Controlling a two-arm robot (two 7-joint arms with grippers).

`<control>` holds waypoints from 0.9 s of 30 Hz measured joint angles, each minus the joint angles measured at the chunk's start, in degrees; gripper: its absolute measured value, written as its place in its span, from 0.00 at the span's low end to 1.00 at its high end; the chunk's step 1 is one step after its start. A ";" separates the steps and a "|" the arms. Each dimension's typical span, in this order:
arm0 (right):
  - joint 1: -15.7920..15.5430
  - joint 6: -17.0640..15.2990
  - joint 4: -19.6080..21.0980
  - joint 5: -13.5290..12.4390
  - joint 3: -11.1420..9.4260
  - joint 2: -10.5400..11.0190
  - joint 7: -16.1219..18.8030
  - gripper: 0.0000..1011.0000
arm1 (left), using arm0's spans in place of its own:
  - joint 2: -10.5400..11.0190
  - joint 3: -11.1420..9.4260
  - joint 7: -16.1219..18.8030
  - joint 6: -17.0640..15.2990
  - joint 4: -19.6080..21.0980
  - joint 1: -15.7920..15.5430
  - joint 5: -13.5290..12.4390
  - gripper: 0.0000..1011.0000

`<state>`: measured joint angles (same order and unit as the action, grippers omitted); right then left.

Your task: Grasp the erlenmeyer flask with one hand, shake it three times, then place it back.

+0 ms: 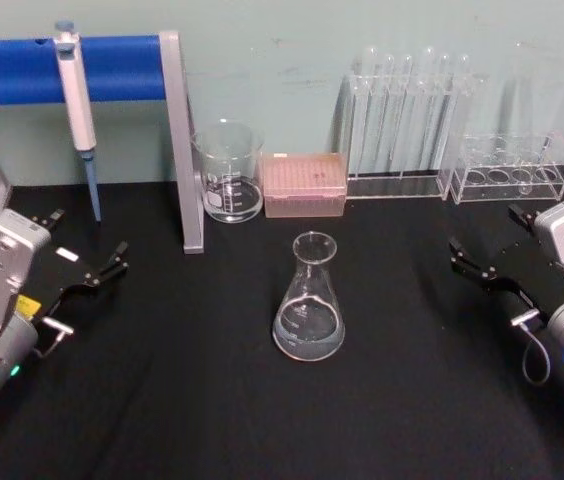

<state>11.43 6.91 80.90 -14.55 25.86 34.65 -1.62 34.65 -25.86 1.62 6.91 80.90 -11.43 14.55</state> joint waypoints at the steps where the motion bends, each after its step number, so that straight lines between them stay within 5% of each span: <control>1: 0.00 0.00 0.00 0.00 0.00 0.00 0.00 0.99 | 0.00 0.00 0.00 0.00 0.00 0.00 0.00 0.99; 22: -0.01 0.00 -0.01 0.02 -0.13 -0.03 0.11 0.99 | 0.00 0.00 0.00 0.00 0.00 0.00 0.00 0.99; 27: -0.51 1.02 -0.04 -0.84 -1.20 0.17 2.81 0.99 | 0.00 0.00 0.00 0.00 0.00 0.00 0.00 0.99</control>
<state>10.92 7.93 80.86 -15.39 24.67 34.81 1.19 34.65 -25.86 1.62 6.91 80.90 -11.43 14.55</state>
